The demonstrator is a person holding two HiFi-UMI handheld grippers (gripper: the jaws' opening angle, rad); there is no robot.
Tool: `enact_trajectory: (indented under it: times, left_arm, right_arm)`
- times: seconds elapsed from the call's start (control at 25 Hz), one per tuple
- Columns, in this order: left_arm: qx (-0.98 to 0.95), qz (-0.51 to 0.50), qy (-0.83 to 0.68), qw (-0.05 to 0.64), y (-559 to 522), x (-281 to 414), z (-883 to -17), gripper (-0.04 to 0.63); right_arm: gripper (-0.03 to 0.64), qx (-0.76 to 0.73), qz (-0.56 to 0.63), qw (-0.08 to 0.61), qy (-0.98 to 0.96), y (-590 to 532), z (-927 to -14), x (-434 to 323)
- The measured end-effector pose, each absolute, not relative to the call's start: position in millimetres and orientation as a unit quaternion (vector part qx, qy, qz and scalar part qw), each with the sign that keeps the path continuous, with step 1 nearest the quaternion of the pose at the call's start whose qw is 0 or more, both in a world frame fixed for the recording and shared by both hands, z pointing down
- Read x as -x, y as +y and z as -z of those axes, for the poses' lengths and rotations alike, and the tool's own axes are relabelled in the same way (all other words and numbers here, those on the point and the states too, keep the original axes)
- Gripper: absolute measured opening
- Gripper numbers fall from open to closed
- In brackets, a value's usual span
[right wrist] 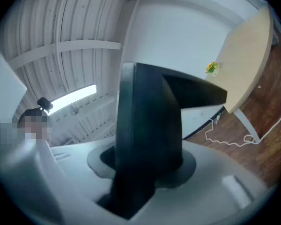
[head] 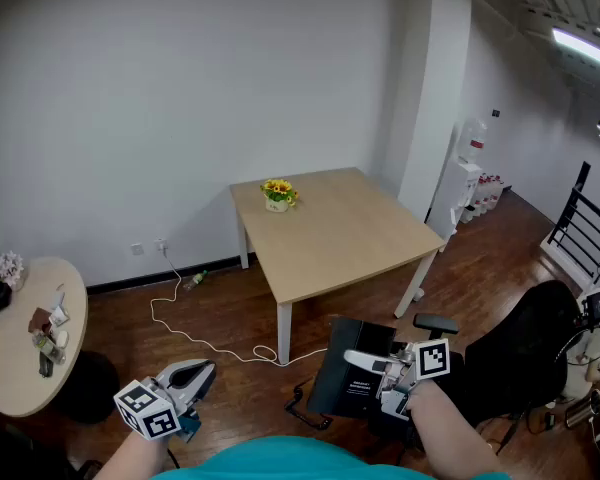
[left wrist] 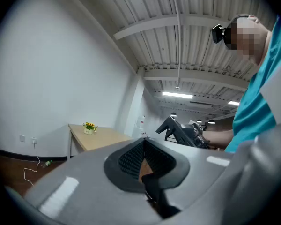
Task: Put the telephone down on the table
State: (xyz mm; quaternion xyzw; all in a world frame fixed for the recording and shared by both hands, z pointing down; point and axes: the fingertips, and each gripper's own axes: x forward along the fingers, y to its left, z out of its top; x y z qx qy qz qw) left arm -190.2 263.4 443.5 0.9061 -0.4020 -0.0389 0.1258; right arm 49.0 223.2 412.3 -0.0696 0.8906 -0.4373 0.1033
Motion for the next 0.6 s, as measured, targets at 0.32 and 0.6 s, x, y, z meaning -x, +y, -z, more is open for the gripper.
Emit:
enact_trajectory:
  times: [0.32,0.6]
  left_arm:
    - [-0.91,0.039,-0.398,0.108,239,142,-436,0.005]
    - [-0.907,0.056,-0.401,0.115,207,106,-434,0.005]
  right_arm:
    - [0.172,0.065,0.428,0.096,0.896,202,-407,-83]
    - [0.172,0.068,0.428,0.091,0.897,171,-410,-110]
